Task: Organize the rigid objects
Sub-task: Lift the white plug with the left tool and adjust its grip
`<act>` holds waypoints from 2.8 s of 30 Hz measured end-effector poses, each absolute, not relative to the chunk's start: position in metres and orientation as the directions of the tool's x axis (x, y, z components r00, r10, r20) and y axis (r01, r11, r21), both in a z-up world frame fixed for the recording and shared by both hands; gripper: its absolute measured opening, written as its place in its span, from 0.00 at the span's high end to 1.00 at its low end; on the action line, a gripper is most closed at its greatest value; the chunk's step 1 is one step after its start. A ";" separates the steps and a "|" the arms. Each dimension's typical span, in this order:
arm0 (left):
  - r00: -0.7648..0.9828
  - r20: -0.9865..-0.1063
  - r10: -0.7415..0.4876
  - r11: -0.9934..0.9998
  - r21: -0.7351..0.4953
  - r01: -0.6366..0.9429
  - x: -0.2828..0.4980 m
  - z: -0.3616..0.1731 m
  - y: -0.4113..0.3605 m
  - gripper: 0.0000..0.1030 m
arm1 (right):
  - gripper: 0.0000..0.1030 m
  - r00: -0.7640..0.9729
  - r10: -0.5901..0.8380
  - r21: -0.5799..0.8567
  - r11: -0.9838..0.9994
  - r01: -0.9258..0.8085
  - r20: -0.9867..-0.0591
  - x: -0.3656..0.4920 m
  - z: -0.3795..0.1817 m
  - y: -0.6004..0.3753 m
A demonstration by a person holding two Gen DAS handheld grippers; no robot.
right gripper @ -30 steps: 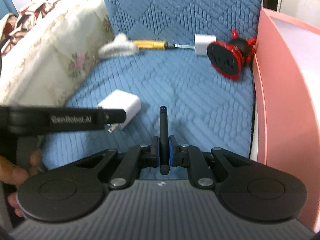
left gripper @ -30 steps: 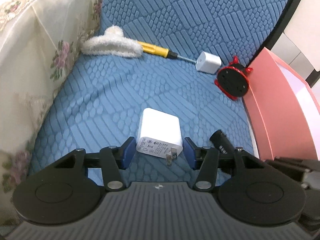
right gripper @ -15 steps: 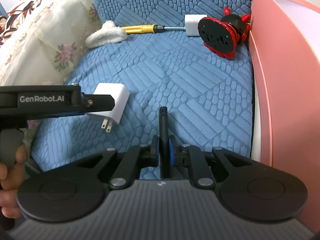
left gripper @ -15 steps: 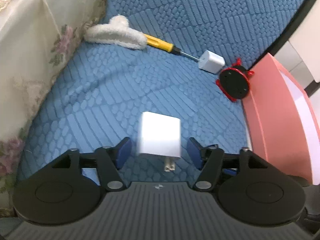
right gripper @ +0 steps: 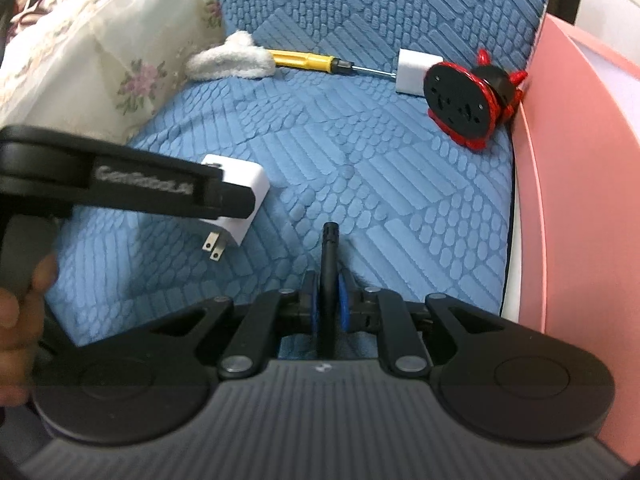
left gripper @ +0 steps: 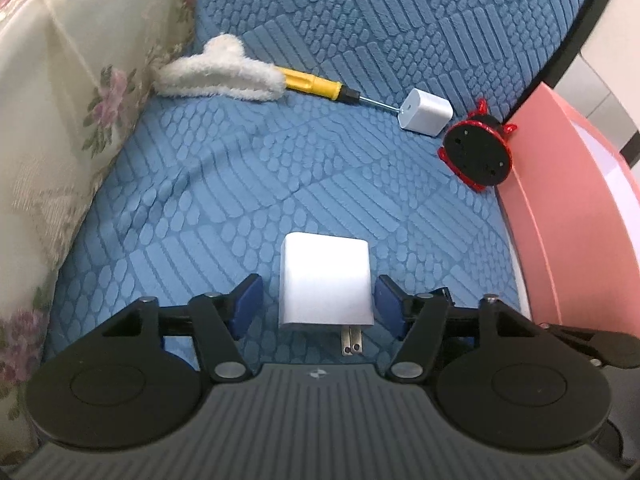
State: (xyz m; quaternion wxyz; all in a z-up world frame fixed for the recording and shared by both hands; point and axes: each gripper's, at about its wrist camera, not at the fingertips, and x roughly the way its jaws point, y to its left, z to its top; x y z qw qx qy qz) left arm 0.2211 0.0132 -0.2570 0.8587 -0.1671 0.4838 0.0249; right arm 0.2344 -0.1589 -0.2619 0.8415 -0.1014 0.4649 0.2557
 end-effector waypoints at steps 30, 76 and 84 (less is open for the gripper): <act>0.582 -0.800 -0.147 0.934 -0.305 -0.184 0.181 -0.228 -0.008 0.46 | 0.88 0.423 0.379 0.184 0.883 -0.432 -0.823 0.227 -0.223 -0.197; 0.479 -0.864 -0.155 0.988 -0.128 0.088 0.170 -0.265 -0.031 0.39 | 0.88 0.404 0.306 0.130 0.904 -0.407 -0.862 0.186 -0.206 -0.199; 0.496 -0.849 -0.181 0.975 -0.220 -0.020 0.160 -0.256 -0.025 0.41 | 0.88 0.412 0.323 0.149 0.904 -0.402 -0.852 0.187 -0.191 -0.202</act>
